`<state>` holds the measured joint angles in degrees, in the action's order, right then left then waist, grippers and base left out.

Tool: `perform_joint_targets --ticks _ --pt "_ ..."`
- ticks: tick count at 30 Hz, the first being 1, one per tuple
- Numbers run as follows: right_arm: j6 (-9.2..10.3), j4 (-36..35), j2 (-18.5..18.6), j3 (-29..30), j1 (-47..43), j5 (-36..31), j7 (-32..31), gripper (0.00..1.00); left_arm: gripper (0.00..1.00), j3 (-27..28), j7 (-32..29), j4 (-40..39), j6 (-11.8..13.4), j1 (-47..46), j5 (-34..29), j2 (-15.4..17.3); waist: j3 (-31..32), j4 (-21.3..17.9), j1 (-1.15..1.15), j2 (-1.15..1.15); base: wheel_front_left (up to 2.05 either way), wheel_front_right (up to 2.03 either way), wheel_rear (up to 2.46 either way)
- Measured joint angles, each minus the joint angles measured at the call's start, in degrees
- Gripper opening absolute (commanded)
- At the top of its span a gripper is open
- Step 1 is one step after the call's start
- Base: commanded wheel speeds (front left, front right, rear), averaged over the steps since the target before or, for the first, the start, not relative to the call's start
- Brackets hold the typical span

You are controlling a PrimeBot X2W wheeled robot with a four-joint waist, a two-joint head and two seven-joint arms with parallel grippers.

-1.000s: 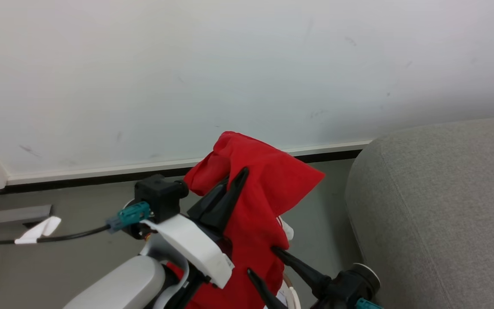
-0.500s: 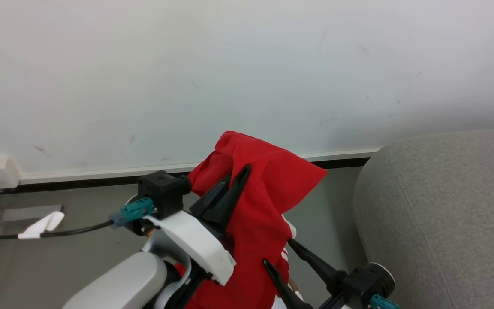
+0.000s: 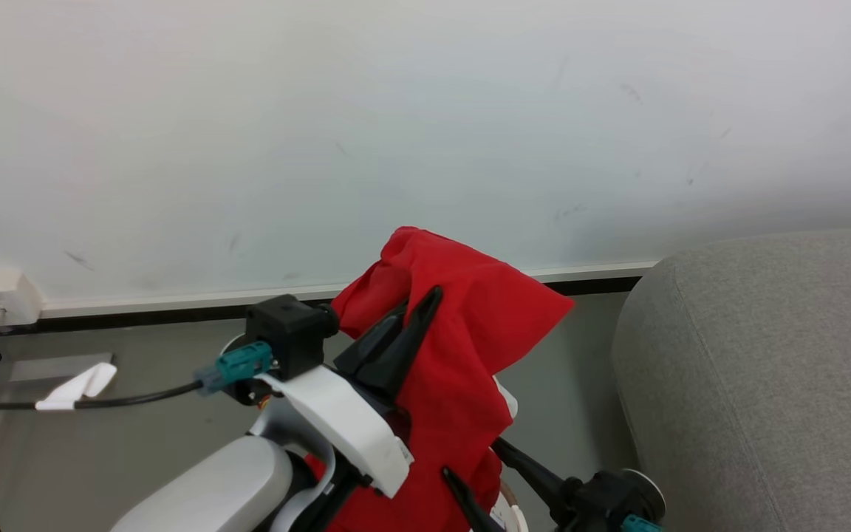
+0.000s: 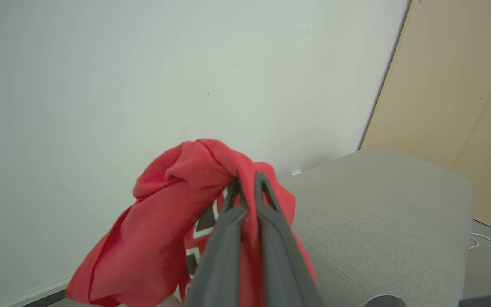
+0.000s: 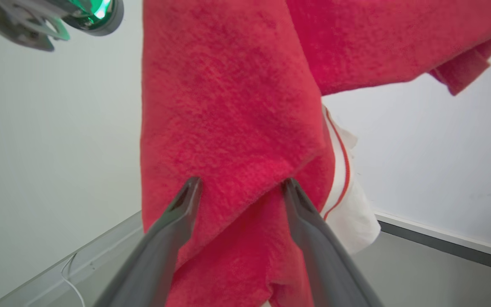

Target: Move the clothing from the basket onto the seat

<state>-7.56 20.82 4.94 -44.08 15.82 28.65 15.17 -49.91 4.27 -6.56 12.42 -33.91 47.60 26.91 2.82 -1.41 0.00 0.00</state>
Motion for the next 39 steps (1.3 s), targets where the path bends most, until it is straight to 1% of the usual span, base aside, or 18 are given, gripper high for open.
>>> perform_joint_targets --ticks 9,11,12,13,14,18,21,23,27,28,30,31,32,33,34,35,36,39 --pt "0.00 3.87 -1.20 -2.35 4.86 0.98 0.00 1.00 0.00 -1.45 -1.05 -2.05 -0.05 -0.92 -0.40 -0.94 0.08 0.81 0.00 0.00 0.00 0.00 0.00" --pt "0.00 4.20 -1.41 -3.09 6.00 2.49 0.01 1.00 0.00 -1.85 -1.19 -2.38 -0.08 -0.94 -0.40 -1.23 0.01 1.05 0.00 0.00 0.00 0.00 0.00" --pt "0.01 4.47 -1.51 -3.64 6.56 3.09 0.00 0.86 0.00 -1.98 -1.24 -2.38 -0.11 -0.96 -0.41 -1.30 -0.06 1.15 0.00 0.00 0.00 0.00 0.00" --pt "0.00 4.86 -1.64 -3.99 7.04 3.61 0.00 0.55 0.00 -2.09 -1.24 -2.34 -0.11 -0.97 -0.41 -1.34 -0.13 1.23 0.00 0.00 0.00 0.00 0.00" --pt "0.00 5.13 -1.72 -4.15 7.41 4.43 0.01 0.00 0.00 -2.19 -1.25 -2.26 -0.13 -0.98 -0.42 -1.41 -0.21 1.32 0.00 0.00 0.00 0.00 0.00" --pt "0.00 5.94 -1.78 -6.14 8.50 7.79 0.00 0.00 0.00 -2.37 -1.25 -1.37 -0.09 -0.95 -0.43 -1.58 -0.45 1.63 0.00 0.00 0.00 0.00 0.00" --pt "0.01 5.04 -1.67 -6.06 8.59 9.88 0.00 0.00 0.00 -2.15 -1.19 -0.63 0.07 -0.78 -0.43 -1.15 -0.71 1.53 0.00 0.00 0.00 0.00 0.00" --pt "0.01 3.74 -1.11 -5.27 8.59 10.44 -0.01 0.00 0.00 -2.13 -1.07 0.02 0.07 -0.53 -0.42 -0.85 -0.90 1.27 0.00 0.00 0.00 0.00 0.00" --pt "0.01 -0.27 0.97 -2.75 8.21 10.39 -0.01 0.00 0.01 -2.02 -0.11 1.48 1.09 -0.16 -1.55 -0.15 -1.42 0.65 0.00 0.00 0.00 0.00 0.00" --pt "0.00 -1.33 1.58 -1.85 7.83 10.32 -0.02 0.00 0.11 -2.01 0.22 1.87 1.13 0.02 -1.54 -0.16 -1.60 0.47 0.00 0.00 0.00 0.00 0.00" --pt "0.01 -3.59 2.86 -0.15 7.20 10.28 -0.02 0.00 0.16 -2.25 0.42 2.53 1.07 0.37 -1.55 -0.20 -1.90 0.09 0.00 0.00 0.00 0.00 0.00" --pt "0.01 -4.93 3.48 0.81 6.98 10.28 -0.02 0.00 0.29 -2.32 0.75 2.80 1.09 0.52 -1.64 -0.19 -2.04 -0.15 0.00 0.00 0.00 0.00 0.00" --pt "0.01 -6.13 4.03 1.98 6.81 10.28 -0.02 0.00 0.37 -2.30 1.19 3.14 1.20 0.59 -1.89 -0.13 -2.17 -0.38 0.00 0.00 0.00 0.00 0.00" --pt "0.01 -7.38 4.42 2.99 6.63 10.31 -0.02 0.00 0.37 -2.24 1.68 3.61 1.37 0.70 -2.33 -0.11 -2.29 -0.63 0.00 0.00 0.00 0.00 0.00" --pt "0.01 -8.65 4.90 4.02 6.43 10.38 -0.02 0.00 0.57 -2.16 2.04 4.10 1.70 0.92 -2.64 -0.13 -2.40 -0.88 0.00 0.00 0.00 0.00 0.00" --pt "0.01 -9.71 5.48 4.85 6.34 10.38 -0.02 0.00 0.87 -2.21 2.52 4.52 1.71 1.16 -2.78 -0.24 -2.49 -1.11 0.00 0.00 0.00 0.00 0.00" --pt "0.01 -10.57 5.98 5.64 6.33 10.39 -0.02 0.00 1.00 -2.27 2.88 4.81 1.72 1.44 -2.76 -0.43 -2.56 -1.33 0.00 0.00 0.00 0.00 0.00" --pt "0.01 -13.13 7.39 7.61 6.31 10.44 -0.02 0.00 1.00 -2.58 3.47 5.94 1.54 1.77 -2.75 -1.08 -2.70 -2.00 0.00 0.00 0.00 0.00 0.00"
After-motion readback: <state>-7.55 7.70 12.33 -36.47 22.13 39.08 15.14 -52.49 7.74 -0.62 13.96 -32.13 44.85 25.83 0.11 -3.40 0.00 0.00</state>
